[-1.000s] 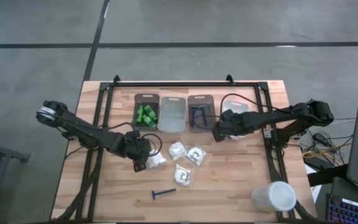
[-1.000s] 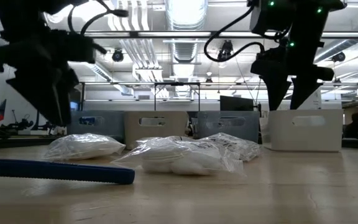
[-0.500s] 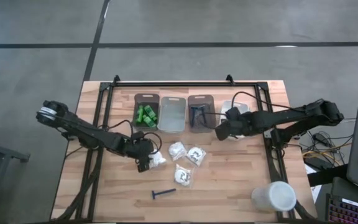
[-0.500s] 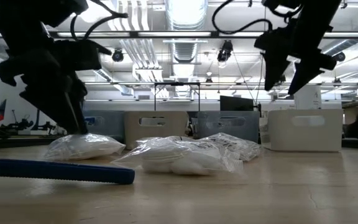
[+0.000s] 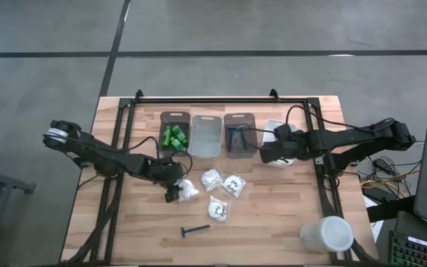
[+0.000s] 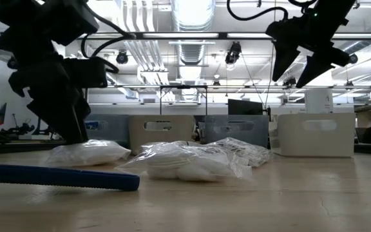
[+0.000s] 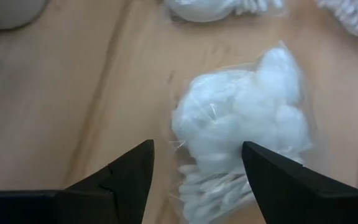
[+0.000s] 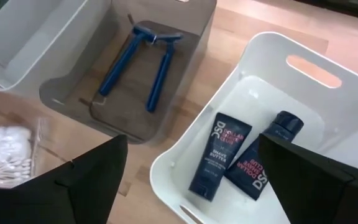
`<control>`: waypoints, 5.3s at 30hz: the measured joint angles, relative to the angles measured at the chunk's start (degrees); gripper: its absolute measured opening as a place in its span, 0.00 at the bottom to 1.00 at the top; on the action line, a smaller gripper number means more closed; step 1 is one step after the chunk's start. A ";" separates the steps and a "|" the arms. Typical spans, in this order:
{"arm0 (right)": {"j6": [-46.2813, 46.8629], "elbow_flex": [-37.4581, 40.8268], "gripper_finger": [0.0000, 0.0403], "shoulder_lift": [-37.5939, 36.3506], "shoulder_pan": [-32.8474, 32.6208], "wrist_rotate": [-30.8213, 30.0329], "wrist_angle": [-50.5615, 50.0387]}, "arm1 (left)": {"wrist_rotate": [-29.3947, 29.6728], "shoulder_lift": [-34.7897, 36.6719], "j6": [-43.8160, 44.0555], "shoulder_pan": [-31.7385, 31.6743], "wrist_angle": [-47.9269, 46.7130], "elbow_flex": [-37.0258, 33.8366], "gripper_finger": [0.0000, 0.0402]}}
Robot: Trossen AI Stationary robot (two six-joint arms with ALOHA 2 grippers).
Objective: Pick & Place Travel size toiletries
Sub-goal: Put the white cotton pack into the gray bin
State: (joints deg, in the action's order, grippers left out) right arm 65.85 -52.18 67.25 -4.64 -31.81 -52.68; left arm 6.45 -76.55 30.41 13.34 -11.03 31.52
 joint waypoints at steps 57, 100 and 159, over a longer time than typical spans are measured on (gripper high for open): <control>-23.12 -3.82 0.90 1.85 0.05 13.70 36.85 | 0.83 5.62 4.84 -14.97 20.50 18.85 0.01; -19.16 -3.74 0.69 11.95 8.41 28.89 56.02 | -1.83 5.44 1.20 -18.60 18.49 18.83 0.01; -63.31 -18.99 0.05 16.53 6.81 36.85 26.32 | -29.08 9.95 2.04 -32.45 4.06 21.88 0.61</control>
State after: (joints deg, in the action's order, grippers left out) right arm 2.54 -71.17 83.78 2.16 5.04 -26.36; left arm -22.63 -66.60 32.45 -19.10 -6.96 53.40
